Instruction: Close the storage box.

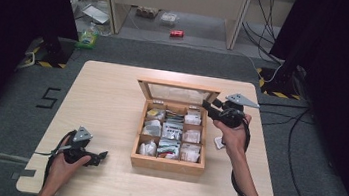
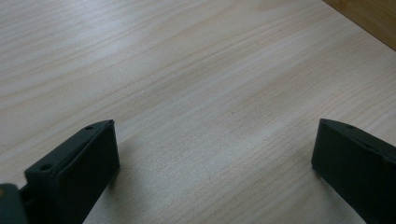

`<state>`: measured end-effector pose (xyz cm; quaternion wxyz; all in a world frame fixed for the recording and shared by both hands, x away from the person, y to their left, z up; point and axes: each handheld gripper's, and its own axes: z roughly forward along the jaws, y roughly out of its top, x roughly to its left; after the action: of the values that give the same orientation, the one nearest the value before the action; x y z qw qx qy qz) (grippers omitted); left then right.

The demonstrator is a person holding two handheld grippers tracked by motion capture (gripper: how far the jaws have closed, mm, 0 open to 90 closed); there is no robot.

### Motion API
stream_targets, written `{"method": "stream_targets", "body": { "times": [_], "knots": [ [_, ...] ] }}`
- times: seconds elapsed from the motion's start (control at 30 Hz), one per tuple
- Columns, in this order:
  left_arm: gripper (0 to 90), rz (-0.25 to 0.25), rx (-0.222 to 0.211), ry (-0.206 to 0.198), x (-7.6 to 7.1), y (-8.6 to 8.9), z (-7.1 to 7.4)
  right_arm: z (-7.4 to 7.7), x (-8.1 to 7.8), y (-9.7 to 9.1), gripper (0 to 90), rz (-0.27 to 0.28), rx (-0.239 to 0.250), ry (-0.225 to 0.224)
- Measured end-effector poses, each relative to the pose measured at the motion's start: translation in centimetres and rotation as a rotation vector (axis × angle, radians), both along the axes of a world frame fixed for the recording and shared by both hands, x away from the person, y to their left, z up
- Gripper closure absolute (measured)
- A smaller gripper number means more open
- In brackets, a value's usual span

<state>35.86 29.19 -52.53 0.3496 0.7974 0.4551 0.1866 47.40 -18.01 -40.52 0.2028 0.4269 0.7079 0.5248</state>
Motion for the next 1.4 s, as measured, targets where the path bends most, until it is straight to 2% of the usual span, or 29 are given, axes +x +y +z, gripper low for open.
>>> {"method": "stream_targets", "body": {
  "times": [0.17,0.33,0.53,0.87,0.97,1.07,1.17,1.4],
  "knots": [
    [0.0,0.0,0.003,0.001,0.0,0.0,0.0,-0.2,-0.9,-0.1,53.4,0.022,-0.022,0.015],
    [0.0,0.0,0.002,0.001,0.0,0.0,0.0,-0.3,-1.8,-0.1,51.8,0.038,-0.049,0.005],
    [0.0,0.0,0.001,0.001,0.0,0.0,0.0,-0.7,-2.6,-0.1,48.5,0.047,-0.046,0.001],
    [0.0,0.0,0.001,0.001,0.0,0.0,0.0,-0.9,-3.4,-0.2,48.3,0.053,-0.035,-0.007],
    [0.0,0.0,0.001,0.001,0.0,0.0,0.0,-0.9,-3.7,-0.2,46.3,0.053,-0.015,0.005],
    [0.0,0.0,0.001,0.001,0.0,0.0,0.0,-0.5,-4.1,0.0,44.9,0.056,-0.046,-0.021],
    [0.0,0.001,0.0,0.001,0.0,0.0,0.0,-0.4,-4.5,0.2,44.0,0.054,-0.065,-0.018],
    [0.0,0.0,0.001,0.001,0.0,0.0,0.0,-0.9,-5.0,0.0,39.7,0.049,-0.049,0.002]
  ]
}}
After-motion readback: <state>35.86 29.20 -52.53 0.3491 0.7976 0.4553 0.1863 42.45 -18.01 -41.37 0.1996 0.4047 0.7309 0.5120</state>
